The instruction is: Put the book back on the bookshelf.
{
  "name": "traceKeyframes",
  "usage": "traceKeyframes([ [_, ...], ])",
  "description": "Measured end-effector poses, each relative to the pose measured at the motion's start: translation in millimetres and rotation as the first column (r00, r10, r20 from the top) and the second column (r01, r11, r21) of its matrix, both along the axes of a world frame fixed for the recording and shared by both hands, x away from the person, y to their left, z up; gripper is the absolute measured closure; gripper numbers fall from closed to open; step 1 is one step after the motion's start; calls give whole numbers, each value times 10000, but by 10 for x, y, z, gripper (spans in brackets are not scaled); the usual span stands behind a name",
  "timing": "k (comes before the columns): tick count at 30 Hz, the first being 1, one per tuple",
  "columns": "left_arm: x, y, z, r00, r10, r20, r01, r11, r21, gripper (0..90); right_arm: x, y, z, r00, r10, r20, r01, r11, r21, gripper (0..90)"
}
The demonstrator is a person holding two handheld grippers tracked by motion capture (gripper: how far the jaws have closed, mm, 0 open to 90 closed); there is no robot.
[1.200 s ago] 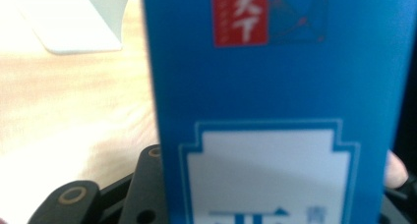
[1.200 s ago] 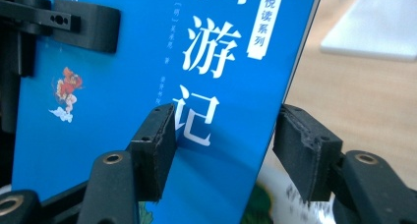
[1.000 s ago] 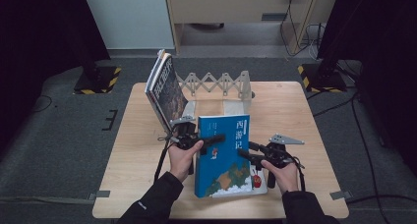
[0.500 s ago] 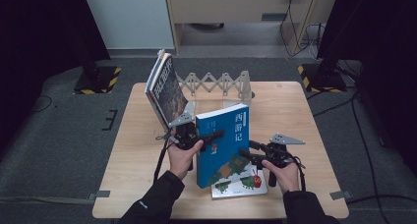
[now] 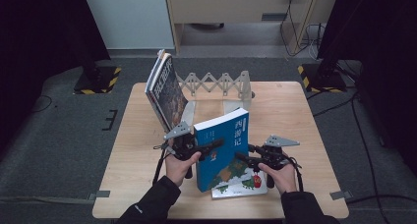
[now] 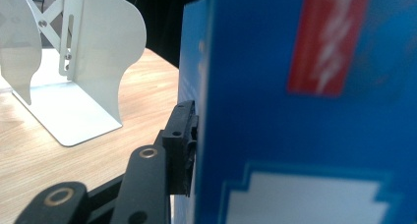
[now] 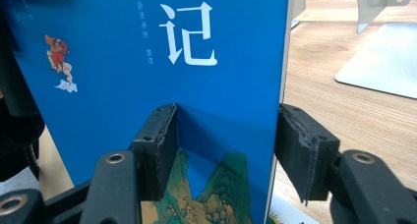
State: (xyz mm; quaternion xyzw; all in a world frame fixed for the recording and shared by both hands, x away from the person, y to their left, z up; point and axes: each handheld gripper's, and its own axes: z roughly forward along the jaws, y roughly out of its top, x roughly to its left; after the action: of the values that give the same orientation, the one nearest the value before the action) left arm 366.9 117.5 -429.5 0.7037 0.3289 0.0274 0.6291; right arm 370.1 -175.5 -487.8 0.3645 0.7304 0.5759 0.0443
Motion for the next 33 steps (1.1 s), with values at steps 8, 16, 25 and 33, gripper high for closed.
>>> traceKeyframes([
  [8, 9, -35, -45, 9997, 224, 46, -226, 9977, 634, 572, -11, 5, 7, 9998, 115, 179, -114, 9999, -86, 449],
  [16, 79, -21, 15, 9984, 307, -478, -258, 9948, 987, 602, 3, -2, -14, 9999, 25, 113, -24, 10000, -91, 441],
  [25, 69, 56, 172, 9968, 274, -756, -195, 9944, 1035, 604, 11, -226, 1, 9971, -759, -15, 758, 9966, -337, 336],
  [33, 19, 180, 384, 9977, 560, -379, -521, 9941, 956, 603, 11, -401, -23, 9892, -1468, 6, 1457, 9811, -1271, 306],
])
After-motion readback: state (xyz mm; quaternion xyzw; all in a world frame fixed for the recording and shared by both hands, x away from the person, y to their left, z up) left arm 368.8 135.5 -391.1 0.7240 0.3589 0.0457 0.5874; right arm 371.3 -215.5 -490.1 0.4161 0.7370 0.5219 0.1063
